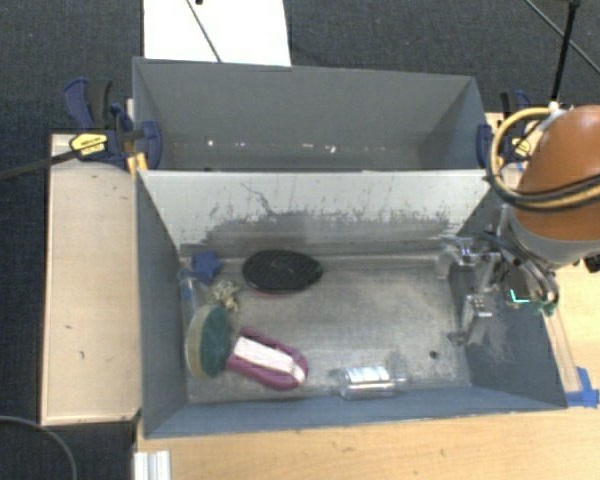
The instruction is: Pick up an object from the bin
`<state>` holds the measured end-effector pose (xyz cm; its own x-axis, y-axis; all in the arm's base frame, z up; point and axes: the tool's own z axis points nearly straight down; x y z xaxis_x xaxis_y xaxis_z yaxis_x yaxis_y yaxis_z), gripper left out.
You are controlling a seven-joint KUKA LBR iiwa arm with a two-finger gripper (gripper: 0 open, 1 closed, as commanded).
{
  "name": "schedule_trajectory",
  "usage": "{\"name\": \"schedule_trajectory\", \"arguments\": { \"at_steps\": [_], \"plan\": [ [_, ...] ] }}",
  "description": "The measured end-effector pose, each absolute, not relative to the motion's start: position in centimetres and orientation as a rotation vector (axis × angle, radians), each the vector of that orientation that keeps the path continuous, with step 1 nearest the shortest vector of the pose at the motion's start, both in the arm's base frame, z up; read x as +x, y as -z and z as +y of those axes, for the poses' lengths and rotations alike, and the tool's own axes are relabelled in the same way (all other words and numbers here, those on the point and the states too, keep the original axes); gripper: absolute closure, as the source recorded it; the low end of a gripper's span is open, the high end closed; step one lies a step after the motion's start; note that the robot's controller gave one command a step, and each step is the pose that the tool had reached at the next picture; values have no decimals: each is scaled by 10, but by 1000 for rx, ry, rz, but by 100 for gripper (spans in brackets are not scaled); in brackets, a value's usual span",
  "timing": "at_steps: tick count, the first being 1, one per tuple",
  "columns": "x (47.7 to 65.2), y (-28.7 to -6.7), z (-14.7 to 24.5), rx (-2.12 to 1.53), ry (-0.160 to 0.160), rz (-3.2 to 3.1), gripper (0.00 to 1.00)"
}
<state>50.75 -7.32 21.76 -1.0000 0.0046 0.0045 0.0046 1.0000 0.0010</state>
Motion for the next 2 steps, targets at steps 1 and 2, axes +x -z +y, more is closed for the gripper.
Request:
{"name": "schedule_trajectory", "arguments": {
  "at_steps": [1,2],
  "plan": [
    [509,-308,45,280,4,-3139,0],
    [504,-210,46,488,1,-3099,0]
  ]
}}
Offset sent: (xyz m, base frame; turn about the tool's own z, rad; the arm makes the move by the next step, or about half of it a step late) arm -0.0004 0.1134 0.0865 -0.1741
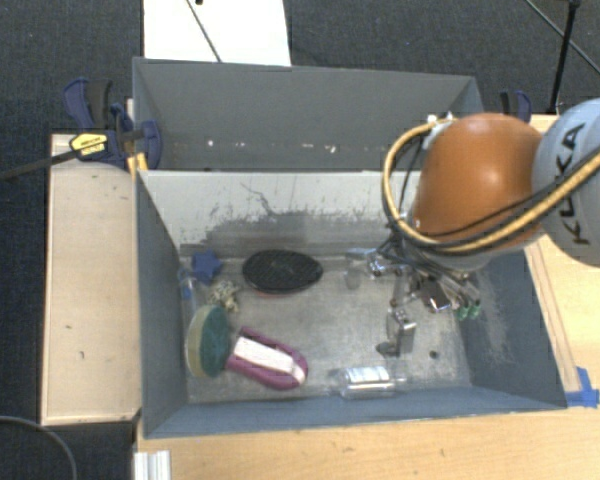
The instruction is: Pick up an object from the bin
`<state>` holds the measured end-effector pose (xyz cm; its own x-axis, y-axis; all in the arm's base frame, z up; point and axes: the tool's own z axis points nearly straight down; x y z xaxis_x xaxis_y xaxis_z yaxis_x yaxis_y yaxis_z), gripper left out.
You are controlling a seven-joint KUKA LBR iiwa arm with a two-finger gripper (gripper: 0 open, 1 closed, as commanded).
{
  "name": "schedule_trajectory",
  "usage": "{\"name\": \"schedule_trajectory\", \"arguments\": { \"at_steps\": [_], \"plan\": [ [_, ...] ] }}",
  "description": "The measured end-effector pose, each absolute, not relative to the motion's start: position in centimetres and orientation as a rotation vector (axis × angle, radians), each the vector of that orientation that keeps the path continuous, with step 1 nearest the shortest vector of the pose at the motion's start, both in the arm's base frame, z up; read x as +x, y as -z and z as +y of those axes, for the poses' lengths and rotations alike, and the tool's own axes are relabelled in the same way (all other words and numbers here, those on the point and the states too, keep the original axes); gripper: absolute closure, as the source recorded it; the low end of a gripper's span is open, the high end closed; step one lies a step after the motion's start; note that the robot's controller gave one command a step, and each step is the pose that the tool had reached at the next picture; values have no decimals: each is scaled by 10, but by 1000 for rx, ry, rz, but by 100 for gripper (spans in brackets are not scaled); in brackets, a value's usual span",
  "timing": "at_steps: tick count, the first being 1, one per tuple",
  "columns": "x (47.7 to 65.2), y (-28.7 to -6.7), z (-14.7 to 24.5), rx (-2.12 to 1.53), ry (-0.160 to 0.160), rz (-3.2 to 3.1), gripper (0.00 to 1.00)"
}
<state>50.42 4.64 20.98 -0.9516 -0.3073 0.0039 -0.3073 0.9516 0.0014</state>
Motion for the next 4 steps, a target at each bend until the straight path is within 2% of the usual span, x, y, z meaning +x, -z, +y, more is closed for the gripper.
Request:
{"name": "schedule_trajectory", "arguments": {
  "at_steps": [1,2,3,4],
  "plan": [
    [579,-211,42,847,-2,-3033,0],
    [486,-179,50,834,4,-3023,0],
    [582,-167,-3,1170,-4,-2922,0],
    [569,-178,54,1080,4,-2952,0]
  ]
}}
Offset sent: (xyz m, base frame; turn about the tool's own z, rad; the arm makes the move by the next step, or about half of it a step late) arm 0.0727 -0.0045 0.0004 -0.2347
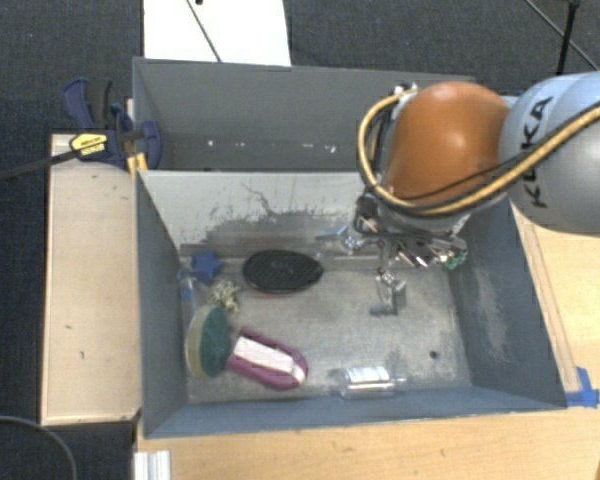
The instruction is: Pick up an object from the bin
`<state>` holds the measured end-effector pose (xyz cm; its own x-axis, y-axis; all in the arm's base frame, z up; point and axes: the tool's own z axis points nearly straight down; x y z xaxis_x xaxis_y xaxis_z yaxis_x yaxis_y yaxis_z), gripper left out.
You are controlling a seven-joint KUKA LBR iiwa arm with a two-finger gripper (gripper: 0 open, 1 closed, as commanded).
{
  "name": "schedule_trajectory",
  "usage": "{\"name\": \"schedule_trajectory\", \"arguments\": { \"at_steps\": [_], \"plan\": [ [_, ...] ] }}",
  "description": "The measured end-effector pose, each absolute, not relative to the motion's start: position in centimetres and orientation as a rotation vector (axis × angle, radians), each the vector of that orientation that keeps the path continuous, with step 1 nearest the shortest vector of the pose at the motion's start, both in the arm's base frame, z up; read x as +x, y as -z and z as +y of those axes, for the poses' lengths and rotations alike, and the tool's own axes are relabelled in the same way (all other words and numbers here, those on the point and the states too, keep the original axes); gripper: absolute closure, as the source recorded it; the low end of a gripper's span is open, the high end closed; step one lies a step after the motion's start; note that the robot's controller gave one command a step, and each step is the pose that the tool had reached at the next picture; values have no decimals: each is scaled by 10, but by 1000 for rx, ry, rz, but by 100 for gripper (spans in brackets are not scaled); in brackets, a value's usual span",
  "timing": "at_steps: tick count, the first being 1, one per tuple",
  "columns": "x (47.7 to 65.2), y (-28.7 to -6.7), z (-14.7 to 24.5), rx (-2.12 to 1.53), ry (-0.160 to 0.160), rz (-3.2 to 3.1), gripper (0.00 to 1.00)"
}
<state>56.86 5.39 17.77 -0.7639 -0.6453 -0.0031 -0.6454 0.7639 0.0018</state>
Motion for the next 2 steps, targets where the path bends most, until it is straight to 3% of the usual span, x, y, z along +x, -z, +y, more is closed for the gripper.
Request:
{"name": "schedule_trajectory", "arguments": {
  "at_steps": [1,2],
  "plan": [
    [513,-175,22,-845,0,3026,0],
    [476,-95,32,-936,-5,3005,0]
  ]
}}
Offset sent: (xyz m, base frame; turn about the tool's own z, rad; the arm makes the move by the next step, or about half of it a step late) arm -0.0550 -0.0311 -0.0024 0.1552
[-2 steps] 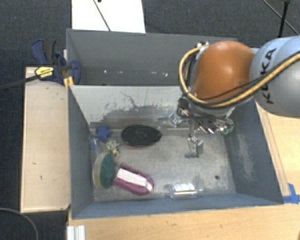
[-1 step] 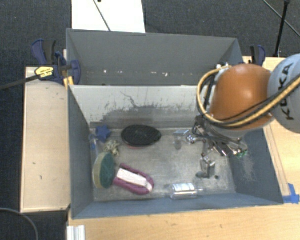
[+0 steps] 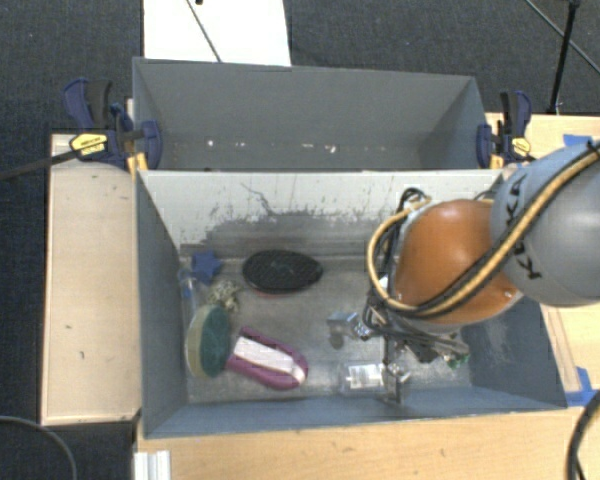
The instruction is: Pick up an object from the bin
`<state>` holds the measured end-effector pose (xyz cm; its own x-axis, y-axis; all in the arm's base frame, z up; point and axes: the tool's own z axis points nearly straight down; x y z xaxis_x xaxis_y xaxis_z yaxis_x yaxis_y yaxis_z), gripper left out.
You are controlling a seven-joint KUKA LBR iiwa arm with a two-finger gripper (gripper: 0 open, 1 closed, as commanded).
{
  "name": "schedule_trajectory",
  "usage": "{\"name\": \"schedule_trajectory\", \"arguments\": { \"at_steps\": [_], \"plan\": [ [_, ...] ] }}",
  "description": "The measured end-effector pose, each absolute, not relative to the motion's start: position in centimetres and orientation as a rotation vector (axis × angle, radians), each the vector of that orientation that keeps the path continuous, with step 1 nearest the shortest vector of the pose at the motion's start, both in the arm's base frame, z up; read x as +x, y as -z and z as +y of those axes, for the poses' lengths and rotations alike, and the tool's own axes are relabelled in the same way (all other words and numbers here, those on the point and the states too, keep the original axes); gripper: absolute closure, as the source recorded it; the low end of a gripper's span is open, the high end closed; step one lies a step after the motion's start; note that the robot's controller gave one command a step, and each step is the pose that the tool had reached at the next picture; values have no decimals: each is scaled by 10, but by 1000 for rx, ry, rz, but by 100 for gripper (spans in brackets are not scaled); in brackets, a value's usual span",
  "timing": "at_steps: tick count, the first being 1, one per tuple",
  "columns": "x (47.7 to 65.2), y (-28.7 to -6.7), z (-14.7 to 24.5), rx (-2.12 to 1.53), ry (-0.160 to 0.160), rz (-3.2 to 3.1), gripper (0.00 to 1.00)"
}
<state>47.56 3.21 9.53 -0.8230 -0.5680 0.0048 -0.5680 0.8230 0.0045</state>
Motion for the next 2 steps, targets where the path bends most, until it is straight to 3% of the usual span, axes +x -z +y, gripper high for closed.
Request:
{"name": "schedule_trajectory", "arguments": {
  "at_steps": [1,2],
  "plan": [
    [486,-70,21,910,-1,-3016,0],
    [484,-70,21,918,0,-3009,100]
  ]
}}
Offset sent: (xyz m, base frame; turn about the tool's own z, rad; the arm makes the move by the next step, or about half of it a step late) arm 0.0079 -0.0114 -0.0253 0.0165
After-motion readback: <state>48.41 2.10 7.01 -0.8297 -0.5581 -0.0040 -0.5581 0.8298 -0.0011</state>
